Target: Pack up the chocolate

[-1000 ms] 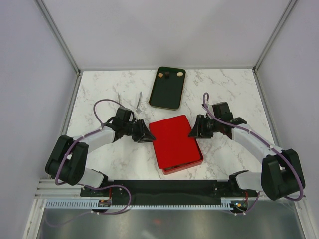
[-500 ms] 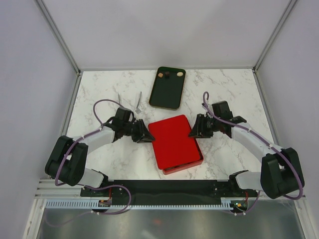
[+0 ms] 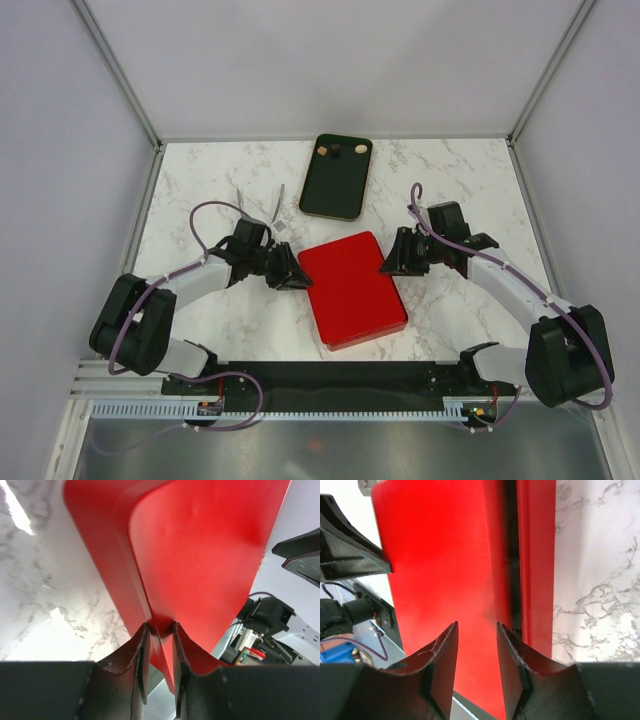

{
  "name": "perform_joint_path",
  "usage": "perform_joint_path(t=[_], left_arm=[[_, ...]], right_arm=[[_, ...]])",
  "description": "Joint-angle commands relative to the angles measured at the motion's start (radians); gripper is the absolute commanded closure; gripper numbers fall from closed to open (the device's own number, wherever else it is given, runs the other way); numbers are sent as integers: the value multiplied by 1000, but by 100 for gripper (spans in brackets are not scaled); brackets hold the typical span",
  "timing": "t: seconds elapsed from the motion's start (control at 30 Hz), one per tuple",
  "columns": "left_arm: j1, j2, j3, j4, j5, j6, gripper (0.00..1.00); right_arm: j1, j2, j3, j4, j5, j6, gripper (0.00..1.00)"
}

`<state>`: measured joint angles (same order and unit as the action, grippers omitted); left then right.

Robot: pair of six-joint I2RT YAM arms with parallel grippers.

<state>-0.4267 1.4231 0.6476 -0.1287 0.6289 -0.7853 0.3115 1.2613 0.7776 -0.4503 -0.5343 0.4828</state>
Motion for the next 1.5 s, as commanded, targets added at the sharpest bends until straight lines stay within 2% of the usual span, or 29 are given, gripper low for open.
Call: perform_joint_path(t=[0.0, 0.47, 0.53, 0.7, 0.77, 1.0, 1.13, 1.23, 1.33, 1.43, 1.47], left_arm=[[-43, -33, 1, 51, 35, -32, 97], [-76, -15, -22, 49, -21, -26, 97], [-76, -13, -26, 46, -31, -23, 95], [-80, -21, -35, 44, -43, -17, 82], [-83, -27, -32, 41, -46, -14, 75], [-98, -23, -28, 38, -41, -11, 73], [-110, -16, -35, 38, -51, -14, 71], [-133, -1, -40, 61, -54, -28, 71], [-167, 31, -42, 93, -54, -45, 71], [-185, 59, -36, 109, -57, -49, 71], [-185, 66, -34, 110, -60, -49, 70]], right_arm=[[23, -31, 68, 23, -76, 16, 56], [21, -33, 86, -62, 54, -42, 56], [21, -39, 97, -83, 109, -47, 52], [23, -59, 121, -183, 221, -61, 41], [21, -69, 121, -203, 252, -69, 39], [21, -80, 81, -218, 227, -85, 37], [21, -88, 14, -192, 163, -93, 36], [21, -100, -44, -171, 172, -87, 36], [21, -117, -112, -127, 143, -40, 35], [23, -143, -176, -61, 114, 26, 40], [23, -157, -193, -16, 102, 45, 45]])
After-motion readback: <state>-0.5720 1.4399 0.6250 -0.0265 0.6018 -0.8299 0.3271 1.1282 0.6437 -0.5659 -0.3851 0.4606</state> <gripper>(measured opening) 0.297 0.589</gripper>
